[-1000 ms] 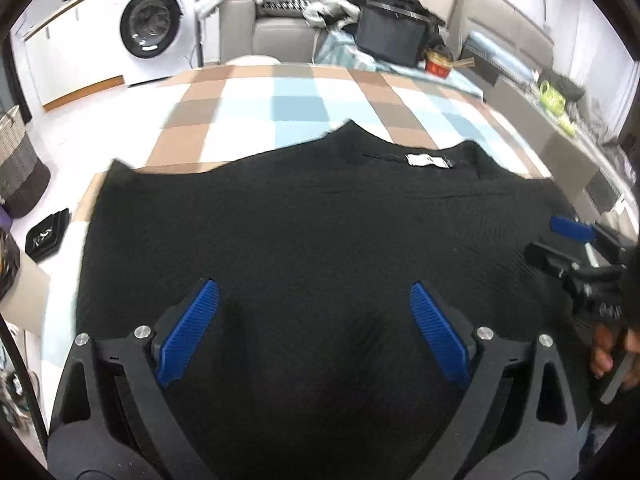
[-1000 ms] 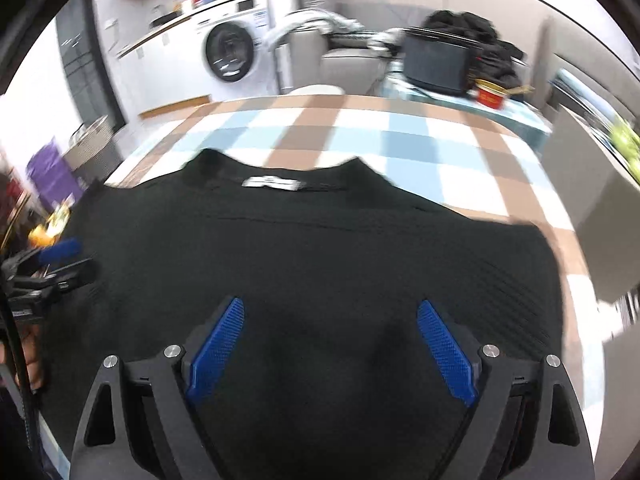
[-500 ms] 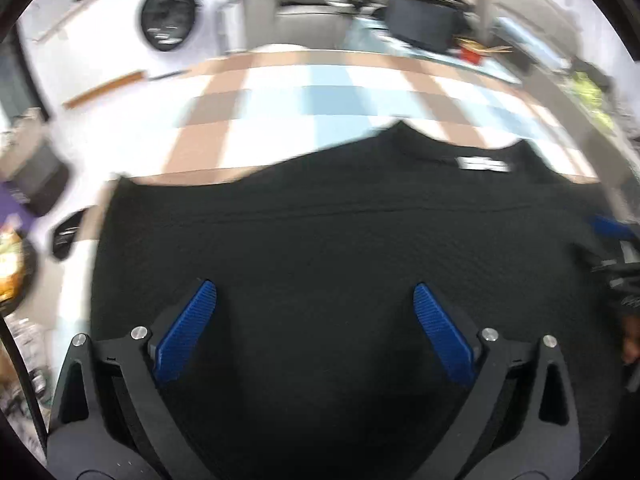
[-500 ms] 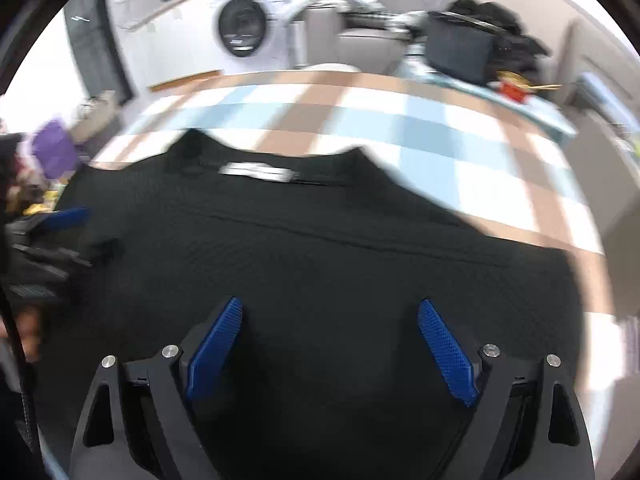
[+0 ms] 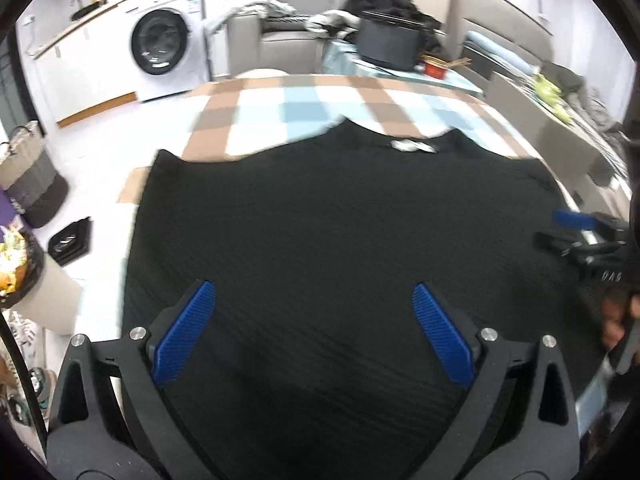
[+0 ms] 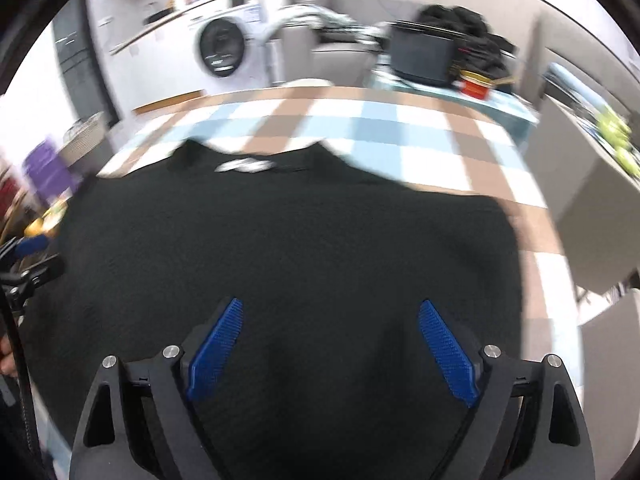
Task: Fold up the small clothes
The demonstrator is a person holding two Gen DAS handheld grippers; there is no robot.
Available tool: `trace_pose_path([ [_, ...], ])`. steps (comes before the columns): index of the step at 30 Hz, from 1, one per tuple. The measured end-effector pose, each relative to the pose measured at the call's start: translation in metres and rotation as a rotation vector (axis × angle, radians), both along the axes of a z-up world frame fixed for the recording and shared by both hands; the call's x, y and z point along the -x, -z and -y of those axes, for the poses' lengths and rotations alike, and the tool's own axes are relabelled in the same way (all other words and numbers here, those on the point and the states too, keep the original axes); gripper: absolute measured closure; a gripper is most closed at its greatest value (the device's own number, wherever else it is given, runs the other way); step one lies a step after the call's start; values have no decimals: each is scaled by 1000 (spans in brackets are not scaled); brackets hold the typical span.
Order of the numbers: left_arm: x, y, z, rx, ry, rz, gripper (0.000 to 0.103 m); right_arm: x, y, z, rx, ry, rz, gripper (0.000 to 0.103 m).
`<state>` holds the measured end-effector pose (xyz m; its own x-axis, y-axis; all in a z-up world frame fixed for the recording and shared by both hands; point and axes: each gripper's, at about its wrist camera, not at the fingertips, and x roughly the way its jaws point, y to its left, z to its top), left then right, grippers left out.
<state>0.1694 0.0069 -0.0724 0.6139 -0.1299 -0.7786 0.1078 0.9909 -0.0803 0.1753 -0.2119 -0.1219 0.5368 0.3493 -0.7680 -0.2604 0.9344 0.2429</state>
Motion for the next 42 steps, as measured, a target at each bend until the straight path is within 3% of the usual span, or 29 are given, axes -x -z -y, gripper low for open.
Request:
trace_pose_path([
  [3, 12, 11, 19, 33, 50, -37, 4, 10, 6, -24, -22, -59, -35, 12],
  [7, 22, 29, 30, -66, 66, -77, 4, 21, 16, -51, 164, -116, 12, 12],
  [11, 33, 33, 10, -35, 58, -69, 4, 27, 20, -35, 182, -131, 8, 11],
  [16, 45, 33, -23, -50, -37, -72, 5, 41, 23, 6, 153, -66, -2, 9],
  [18, 54, 30, -29, -28, -29, -49, 5, 47, 25, 20, 175, -22, -15, 9],
  [20, 56, 27, -30, -57, -43, -45, 5, 56, 24, 29, 172, 12, -21, 9],
  [23, 63, 16, -25, -9, -21, -16, 5, 68, 14, 24, 184, 12, 2, 9],
  [27, 75, 8, 7, 17, 76, 0, 4, 79, 3, -11, 107, -87, 23, 9],
  [33, 75, 33, 43, -52, 180, -47, 4, 91, 17, -66, 205, -260, 47, 8],
  [34, 74, 35, 43, -69, 177, -42, 4, 93, 16, -65, 207, -270, 81, 7],
  [36, 76, 34, 40, -72, 181, -37, 4, 93, 17, -55, 203, -275, 57, 7],
  [40, 77, 35, 13, -74, 116, -45, 4, 89, 23, -11, 197, -191, 16, 6],
  [42, 79, 35, -10, -79, 63, -49, 4, 93, 23, 17, 140, -157, -4, 6],
])
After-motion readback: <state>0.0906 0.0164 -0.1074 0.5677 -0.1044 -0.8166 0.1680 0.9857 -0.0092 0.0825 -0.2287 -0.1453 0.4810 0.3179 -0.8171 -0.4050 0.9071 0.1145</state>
